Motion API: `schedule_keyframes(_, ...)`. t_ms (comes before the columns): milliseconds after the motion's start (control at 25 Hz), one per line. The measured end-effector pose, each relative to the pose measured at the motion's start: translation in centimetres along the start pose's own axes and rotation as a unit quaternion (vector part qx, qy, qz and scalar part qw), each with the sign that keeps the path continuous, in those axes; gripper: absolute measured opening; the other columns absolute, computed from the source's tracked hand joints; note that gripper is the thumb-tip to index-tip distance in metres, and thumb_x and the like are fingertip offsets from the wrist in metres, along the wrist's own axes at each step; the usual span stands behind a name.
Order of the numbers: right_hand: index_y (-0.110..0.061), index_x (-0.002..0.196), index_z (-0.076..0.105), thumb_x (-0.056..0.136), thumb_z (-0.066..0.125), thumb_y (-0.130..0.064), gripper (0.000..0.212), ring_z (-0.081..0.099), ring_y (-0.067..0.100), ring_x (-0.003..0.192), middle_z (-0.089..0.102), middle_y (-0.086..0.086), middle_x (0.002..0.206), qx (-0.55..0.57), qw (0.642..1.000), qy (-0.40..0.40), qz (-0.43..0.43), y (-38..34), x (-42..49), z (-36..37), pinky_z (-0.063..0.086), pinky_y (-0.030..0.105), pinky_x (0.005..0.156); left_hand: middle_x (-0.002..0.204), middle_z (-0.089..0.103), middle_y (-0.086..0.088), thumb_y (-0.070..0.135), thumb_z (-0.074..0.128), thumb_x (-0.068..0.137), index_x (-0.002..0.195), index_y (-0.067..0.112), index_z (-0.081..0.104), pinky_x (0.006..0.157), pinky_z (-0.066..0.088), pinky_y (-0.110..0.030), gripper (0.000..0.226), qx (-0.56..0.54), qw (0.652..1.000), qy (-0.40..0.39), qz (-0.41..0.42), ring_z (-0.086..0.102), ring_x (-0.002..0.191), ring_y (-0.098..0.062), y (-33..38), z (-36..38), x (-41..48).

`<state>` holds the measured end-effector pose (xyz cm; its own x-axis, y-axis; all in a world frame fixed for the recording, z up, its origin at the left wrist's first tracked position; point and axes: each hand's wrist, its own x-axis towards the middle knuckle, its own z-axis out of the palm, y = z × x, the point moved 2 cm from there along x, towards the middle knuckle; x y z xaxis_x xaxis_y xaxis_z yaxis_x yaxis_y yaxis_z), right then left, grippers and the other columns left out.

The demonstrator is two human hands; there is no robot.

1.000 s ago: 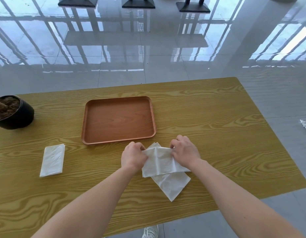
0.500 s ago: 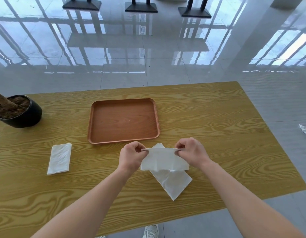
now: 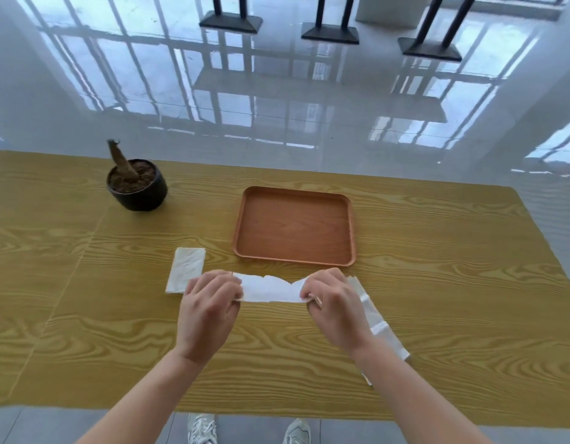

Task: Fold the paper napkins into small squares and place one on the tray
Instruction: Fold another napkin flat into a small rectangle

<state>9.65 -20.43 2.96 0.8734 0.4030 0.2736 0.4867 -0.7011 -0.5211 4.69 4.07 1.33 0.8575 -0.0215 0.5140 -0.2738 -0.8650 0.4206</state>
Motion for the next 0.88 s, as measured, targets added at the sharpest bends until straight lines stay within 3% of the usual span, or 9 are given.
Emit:
schedule_keyframes(160, -0.015, 0.071, 0.071, 0.062, 0.072, 0.014, 0.031, 0.061, 0.024, 0.085, 0.070, -0.003, 0.082, -0.050, 0.997, -0.054, -0.002, -1.3, -3.0, 5.0, 0.051, 0.035, 0.074, 0.091, 0.071, 0.002, 0.004, 0.056, 0.072, 0.071, 0.017, 0.062, 0.073, 0.049, -0.038, 0.015, 0.063, 0.989, -0.126, 0.053, 0.069, 0.094, -0.026, -2.3, 0.9, -5.9)
schedule_keyframes(320, -0.019, 0.080, 0.074, 0.070, 0.076, 0.003, 0.024, 0.059, 0.022, 0.102, 0.070, -0.002, 0.102, -0.062, 0.992, -0.111, 0.029, -1.2, -5.9, 7.2, 0.053, 0.035, 0.085, 0.102, 0.072, -0.003, 0.004, 0.050, 0.073, 0.079, 0.017, 0.066, 0.075, 0.052, -0.037, 0.020, 0.076, 0.980, -0.184, -0.028, 0.069, 0.095, -0.028, -4.0, 1.7, -9.5)
schedule_keyframes(400, -0.019, 0.097, 0.074, 0.073, 0.075, -0.002, 0.030, 0.052, 0.018, 0.116, 0.062, -0.001, 0.122, -0.016, 0.990, -0.112, 0.083, -0.6, -7.1, 7.2, 0.047, 0.032, 0.097, 0.107, 0.071, -0.008, 0.003, 0.048, 0.074, 0.085, 0.015, 0.067, 0.077, 0.053, -0.040, 0.025, 0.066, 0.979, -0.180, -0.070, 0.068, 0.100, -0.031, -4.0, 2.0, -10.2)
schedule_keyframes(480, -0.019, 0.110, 0.070, 0.078, 0.074, -0.003, 0.036, 0.048, 0.013, 0.122, 0.055, -0.004, 0.128, 0.059, 0.976, -0.074, 0.194, -0.2, -8.0, 6.7, 0.047, 0.029, 0.098, 0.117, 0.068, -0.012, 0.007, 0.043, 0.078, 0.094, 0.015, 0.068, 0.084, 0.055, -0.044, 0.031, 0.060, 0.977, -0.189, -0.075, 0.066, 0.110, -0.034, -3.1, 2.4, -10.3)
schedule_keyframes(560, -0.020, 0.111, 0.068, 0.083, 0.074, -0.006, 0.032, 0.059, 0.013, 0.111, 0.059, -0.007, 0.116, 0.106, 0.947, -0.014, 0.303, 0.0, -8.3, 6.2, 0.054, 0.028, 0.087, 0.135, 0.061, -0.013, 0.018, 0.042, 0.086, 0.113, 0.018, 0.066, 0.102, 0.048, -0.048, 0.036, 0.067, 0.970, -0.228, -0.060, 0.055, 0.130, -0.033, -2.4, 3.3, -10.4)
schedule_keyframes(640, -0.019, 0.109, 0.068, 0.087, 0.073, -0.012, 0.024, 0.064, 0.013, 0.096, 0.064, -0.008, 0.102, 0.120, 0.916, 0.011, 0.384, 0.4, -8.5, 5.8, 0.055, 0.030, 0.083, 0.150, 0.049, -0.010, 0.034, 0.041, 0.095, 0.132, 0.023, 0.058, 0.117, 0.031, -0.048, 0.042, 0.084, 0.961, -0.260, -0.046, 0.040, 0.144, -0.029, -2.0, 4.2, -10.6)
schedule_keyframes(720, -0.018, 0.107, 0.070, 0.090, 0.072, -0.021, 0.017, 0.065, 0.012, 0.089, 0.068, -0.008, 0.093, 0.119, 0.889, 0.000, 0.443, 0.9, -8.8, 5.6, 0.055, 0.033, 0.082, 0.155, 0.043, -0.008, 0.042, 0.038, 0.099, 0.141, 0.027, 0.051, 0.120, 0.020, -0.049, 0.046, 0.096, 0.957, -0.269, -0.042, 0.030, 0.149, -0.027, -2.1, 4.8, -11.1)
schedule_keyframes(800, -0.021, 0.096, 0.071, 0.093, 0.069, -0.031, 0.011, 0.063, 0.012, 0.084, 0.067, -0.012, 0.084, 0.074, 0.888, -0.029, 0.453, 1.0, -8.8, 5.6, 0.052, 0.030, 0.075, 0.158, 0.039, -0.006, 0.045, 0.035, 0.101, 0.145, 0.030, 0.046, 0.121, 0.018, -0.052, 0.048, 0.094, 0.958, -0.268, -0.047, 0.024, 0.151, -0.025, -2.3, 5.2, -11.6)
schedule_keyframes(880, -0.025, 0.081, 0.068, 0.093, 0.065, -0.043, 0.022, 0.061, 0.010, 0.077, 0.065, -0.014, 0.076, 0.019, 0.894, -0.064, 0.444, 0.7, -8.7, 5.8, 0.048, 0.030, 0.067, 0.160, 0.035, -0.004, 0.047, 0.034, 0.101, 0.147, 0.031, 0.044, 0.120, 0.017, -0.056, 0.049, 0.090, 0.958, -0.268, -0.051, 0.019, 0.153, -0.024, -2.4, 5.4, -12.0)
